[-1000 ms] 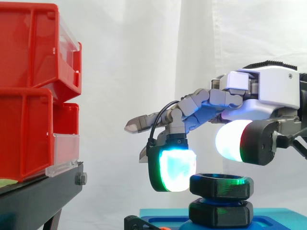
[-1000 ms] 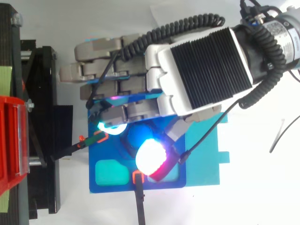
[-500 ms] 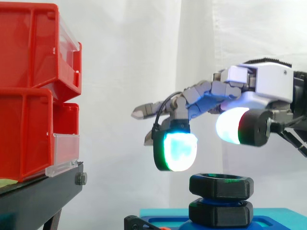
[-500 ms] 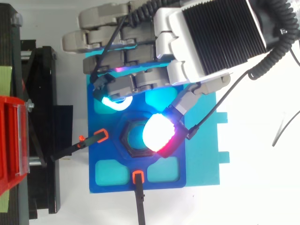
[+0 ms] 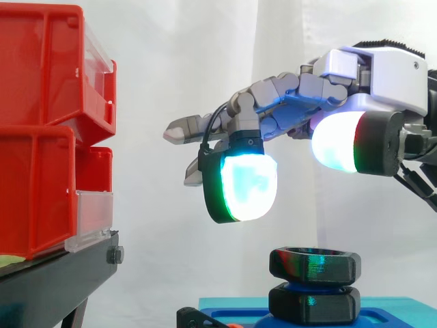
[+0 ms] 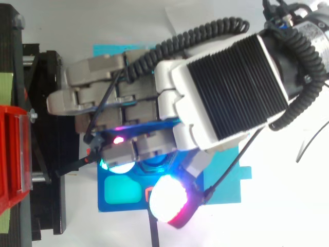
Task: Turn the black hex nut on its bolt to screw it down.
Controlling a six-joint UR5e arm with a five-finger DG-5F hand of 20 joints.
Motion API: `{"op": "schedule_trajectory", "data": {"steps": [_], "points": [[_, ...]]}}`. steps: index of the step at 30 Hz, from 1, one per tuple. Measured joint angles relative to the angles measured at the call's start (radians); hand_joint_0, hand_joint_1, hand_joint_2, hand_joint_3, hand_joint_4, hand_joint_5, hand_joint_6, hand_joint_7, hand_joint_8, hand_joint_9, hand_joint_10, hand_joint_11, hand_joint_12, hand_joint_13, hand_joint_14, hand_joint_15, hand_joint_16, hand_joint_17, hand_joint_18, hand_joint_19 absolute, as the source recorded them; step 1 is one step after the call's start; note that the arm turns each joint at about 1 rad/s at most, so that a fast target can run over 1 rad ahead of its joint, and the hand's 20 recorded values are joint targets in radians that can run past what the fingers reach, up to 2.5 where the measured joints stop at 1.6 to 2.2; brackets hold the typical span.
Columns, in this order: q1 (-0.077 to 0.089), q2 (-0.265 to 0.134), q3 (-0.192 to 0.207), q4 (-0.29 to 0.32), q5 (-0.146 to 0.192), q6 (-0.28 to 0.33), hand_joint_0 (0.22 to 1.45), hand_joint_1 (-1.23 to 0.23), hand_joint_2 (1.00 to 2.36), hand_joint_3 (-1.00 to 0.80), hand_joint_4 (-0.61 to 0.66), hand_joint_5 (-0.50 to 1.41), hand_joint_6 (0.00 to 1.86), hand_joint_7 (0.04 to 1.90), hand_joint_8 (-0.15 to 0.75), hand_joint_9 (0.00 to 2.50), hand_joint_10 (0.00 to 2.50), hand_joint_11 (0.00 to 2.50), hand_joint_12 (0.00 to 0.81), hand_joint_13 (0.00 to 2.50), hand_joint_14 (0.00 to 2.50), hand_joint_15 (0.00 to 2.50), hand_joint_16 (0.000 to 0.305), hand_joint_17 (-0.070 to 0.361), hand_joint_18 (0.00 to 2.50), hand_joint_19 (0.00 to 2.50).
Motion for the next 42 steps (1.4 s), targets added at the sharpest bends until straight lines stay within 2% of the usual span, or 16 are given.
{"op": "schedule_trajectory", "data": {"steps": [6,11,15,20,26,33,42], "points": [[0.030,-0.001,-0.005,-0.002,0.021,0.000,0.53,-0.27,1.00,-0.50,0.27,-0.07,0.54,1.27,0.311,0.63,0.01,0.23,0.349,0.26,0.00,0.07,0.048,0.109,0.16,0.19],[0.046,-0.001,-0.030,0.006,0.045,-0.001,0.53,-0.27,1.00,-0.50,0.27,-0.07,0.53,1.28,0.308,0.63,0.01,0.23,0.348,0.27,0.00,0.07,0.048,0.109,0.16,0.19],[0.054,-0.001,-0.053,0.038,0.063,-0.001,0.53,-0.27,1.00,-0.50,0.27,-0.06,0.50,1.32,0.304,0.63,0.01,0.22,0.348,0.27,0.00,0.07,0.049,0.109,0.16,0.19],[0.053,-0.004,-0.060,0.056,0.064,-0.002,0.54,-0.28,1.00,-0.50,0.26,-0.07,0.50,1.27,0.295,0.63,0.00,0.21,0.345,0.26,0.00,0.05,0.049,0.109,0.16,0.19],[0.043,-0.035,-0.059,0.083,0.050,0.001,0.54,-0.28,1.00,-0.50,0.27,-0.07,0.50,1.26,0.289,0.63,0.00,0.20,0.344,0.26,0.00,0.06,0.048,0.109,0.16,0.19],[0.038,-0.046,-0.059,0.122,0.038,0.008,0.54,-0.29,1.00,-0.50,0.26,-0.06,0.52,1.33,0.295,0.64,0.01,0.21,0.345,0.27,0.00,0.06,0.048,0.109,0.16,0.19],[0.033,-0.046,-0.059,0.123,0.037,0.009,0.54,-0.29,1.00,-0.50,0.26,-0.09,0.68,1.10,0.305,0.64,0.01,0.23,0.345,0.27,0.00,0.06,0.048,0.108,0.17,0.18]]}}
